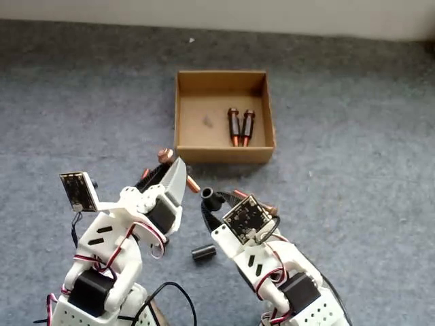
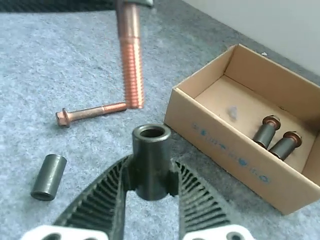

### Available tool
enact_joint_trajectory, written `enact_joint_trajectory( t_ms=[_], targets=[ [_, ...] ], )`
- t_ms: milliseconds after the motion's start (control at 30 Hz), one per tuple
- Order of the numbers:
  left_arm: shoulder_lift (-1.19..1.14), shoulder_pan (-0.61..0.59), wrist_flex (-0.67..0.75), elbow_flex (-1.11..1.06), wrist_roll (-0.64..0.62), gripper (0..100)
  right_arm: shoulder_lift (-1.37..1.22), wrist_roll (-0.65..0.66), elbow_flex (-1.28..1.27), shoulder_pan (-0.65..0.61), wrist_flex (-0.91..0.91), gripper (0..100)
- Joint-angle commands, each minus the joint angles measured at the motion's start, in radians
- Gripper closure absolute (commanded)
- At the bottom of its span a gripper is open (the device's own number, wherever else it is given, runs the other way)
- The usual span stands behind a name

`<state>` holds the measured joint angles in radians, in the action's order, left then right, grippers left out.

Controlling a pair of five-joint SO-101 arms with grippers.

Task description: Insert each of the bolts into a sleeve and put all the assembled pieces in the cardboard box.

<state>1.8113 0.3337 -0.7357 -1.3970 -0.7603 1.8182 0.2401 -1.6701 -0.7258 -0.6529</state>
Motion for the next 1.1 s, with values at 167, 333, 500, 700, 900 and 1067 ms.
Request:
enact_joint_trajectory(
  t_ms=[167,333,500,700,900,1067],
  targets=[
    [0.008,0.018,0.063,-0.002,-0.011,99,0.016,0.011,-0.114,-0.041,0.024,99.4],
    [0.008,0.073,0.066,-0.013,-0.006,99,0.016,0.009,-0.114,-0.041,0.024,99.4],
    [0.007,0.102,0.068,-0.030,-0.003,99,0.016,0.009,-0.114,-0.039,0.025,99.4],
    [0.008,0.102,0.066,-0.051,0.044,99,0.016,0.009,-0.113,-0.039,0.025,99.4],
    [0.008,0.051,0.066,-0.051,0.044,99,0.016,0.009,-0.111,-0.039,0.025,99.4],
    [0.007,0.068,0.064,-0.056,0.046,99,0.016,0.008,-0.110,-0.039,0.025,99.4]
  ],
)
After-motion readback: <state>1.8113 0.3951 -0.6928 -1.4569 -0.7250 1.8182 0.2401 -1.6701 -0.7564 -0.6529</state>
